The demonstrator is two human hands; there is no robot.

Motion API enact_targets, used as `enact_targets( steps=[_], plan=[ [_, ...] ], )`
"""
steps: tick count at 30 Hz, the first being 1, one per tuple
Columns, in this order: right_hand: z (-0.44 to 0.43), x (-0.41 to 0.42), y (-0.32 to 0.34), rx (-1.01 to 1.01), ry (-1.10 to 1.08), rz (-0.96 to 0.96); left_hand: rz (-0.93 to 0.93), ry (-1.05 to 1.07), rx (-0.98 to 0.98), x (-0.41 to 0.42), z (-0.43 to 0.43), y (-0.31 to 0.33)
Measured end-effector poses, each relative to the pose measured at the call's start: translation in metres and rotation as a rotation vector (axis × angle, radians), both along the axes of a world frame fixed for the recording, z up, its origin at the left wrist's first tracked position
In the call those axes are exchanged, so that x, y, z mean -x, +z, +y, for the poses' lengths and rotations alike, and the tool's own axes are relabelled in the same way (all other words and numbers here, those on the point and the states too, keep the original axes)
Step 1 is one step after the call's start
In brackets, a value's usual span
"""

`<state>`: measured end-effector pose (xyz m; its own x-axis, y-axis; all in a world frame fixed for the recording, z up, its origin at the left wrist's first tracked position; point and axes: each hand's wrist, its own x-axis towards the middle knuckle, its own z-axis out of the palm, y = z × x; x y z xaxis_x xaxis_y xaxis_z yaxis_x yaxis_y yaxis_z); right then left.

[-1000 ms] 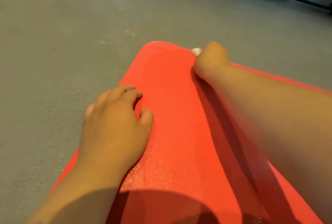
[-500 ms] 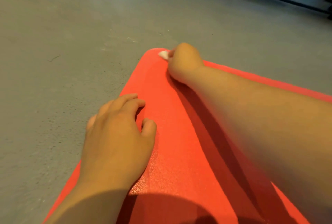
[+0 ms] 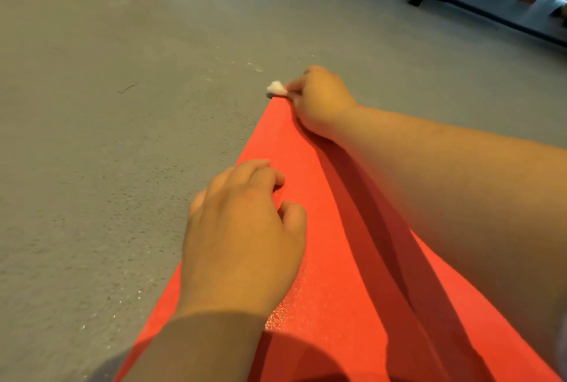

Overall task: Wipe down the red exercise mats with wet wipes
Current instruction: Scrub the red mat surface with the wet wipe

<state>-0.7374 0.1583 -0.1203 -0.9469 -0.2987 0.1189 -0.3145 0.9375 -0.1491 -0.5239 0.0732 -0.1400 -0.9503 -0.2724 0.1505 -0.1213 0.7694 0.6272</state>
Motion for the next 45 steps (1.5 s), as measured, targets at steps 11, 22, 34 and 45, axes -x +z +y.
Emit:
enact_targets(
  steps=[11, 22, 34, 45],
  plan=[
    [-0.025, -0.002, 0.004, 0.019, 0.081, 0.048, 0.030, 0.008, -0.046, -0.001, -0.001, 0.004],
    [0.010, -0.028, -0.002, -0.007, 0.333, 0.136, 0.030, 0.013, -0.045, 0.003, -0.001, 0.003],
    [-0.002, -0.094, -0.010, 0.039, 0.559, 0.153, 0.238, 0.234, -0.465, 0.005, -0.007, 0.003],
    [0.077, -0.160, -0.002, -0.094, 0.393, 0.108, 0.045, -0.055, 0.039, -0.011, 0.000, 0.005]
  ],
)
